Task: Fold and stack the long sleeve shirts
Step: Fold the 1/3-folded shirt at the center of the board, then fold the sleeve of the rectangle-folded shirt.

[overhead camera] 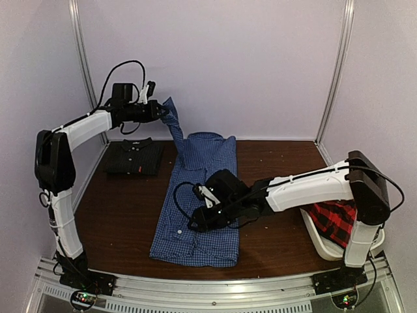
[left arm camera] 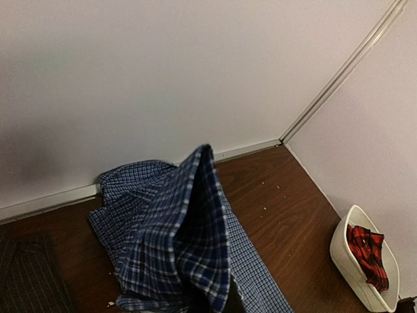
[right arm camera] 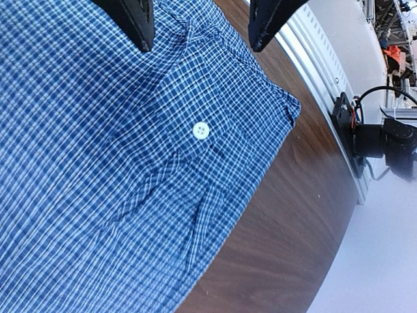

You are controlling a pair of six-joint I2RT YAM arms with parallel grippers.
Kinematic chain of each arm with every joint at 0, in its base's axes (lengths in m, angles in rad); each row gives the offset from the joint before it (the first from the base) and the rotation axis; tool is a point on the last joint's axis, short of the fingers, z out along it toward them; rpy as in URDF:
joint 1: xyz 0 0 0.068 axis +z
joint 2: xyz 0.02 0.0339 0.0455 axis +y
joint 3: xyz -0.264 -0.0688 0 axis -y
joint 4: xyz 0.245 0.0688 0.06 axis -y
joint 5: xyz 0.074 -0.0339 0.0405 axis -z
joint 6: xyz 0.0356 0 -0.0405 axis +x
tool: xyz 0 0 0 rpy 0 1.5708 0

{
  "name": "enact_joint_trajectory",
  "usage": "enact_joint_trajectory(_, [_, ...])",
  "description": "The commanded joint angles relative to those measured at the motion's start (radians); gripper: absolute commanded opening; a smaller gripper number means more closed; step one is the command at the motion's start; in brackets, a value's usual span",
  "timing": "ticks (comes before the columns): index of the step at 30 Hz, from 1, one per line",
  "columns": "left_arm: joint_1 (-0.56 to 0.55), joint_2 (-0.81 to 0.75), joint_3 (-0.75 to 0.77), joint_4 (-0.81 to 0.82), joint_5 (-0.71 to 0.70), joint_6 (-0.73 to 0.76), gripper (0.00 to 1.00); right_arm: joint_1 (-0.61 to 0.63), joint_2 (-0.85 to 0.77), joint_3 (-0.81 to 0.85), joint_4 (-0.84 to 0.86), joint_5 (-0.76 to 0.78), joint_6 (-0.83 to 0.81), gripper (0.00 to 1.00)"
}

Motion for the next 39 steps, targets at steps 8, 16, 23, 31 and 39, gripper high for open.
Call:
enact_joint_trajectory(8, [-0.103,-0.083,-0.126,0.076,0.212,0.133,0.00,-0.264,-0.311,-0.107,-0.027,0.271,-0.010,0.63])
enact_joint_trajectory(16, [-0.219,-0.086,-0.207,-0.020,0.234,0.214,0.00,-0.420,-0.370,-0.149,-0.012,0.293,-0.040,0.67])
enact_joint_trajectory(23, [-0.348,-0.106,-0.303,-0.124,0.160,0.290,0.00,-0.459,-0.355,-0.151,0.002,0.266,-0.061,0.69])
enact_joint_trajectory(31, [-0.479,-0.122,-0.391,-0.223,0.087,0.345,0.03,-0.465,-0.343,-0.165,0.020,0.250,-0.071,0.70])
enact_joint_trajectory(39, [-0.565,-0.141,-0.421,-0.297,0.021,0.367,0.04,-0.467,-0.339,-0.196,0.044,0.238,-0.065,0.70])
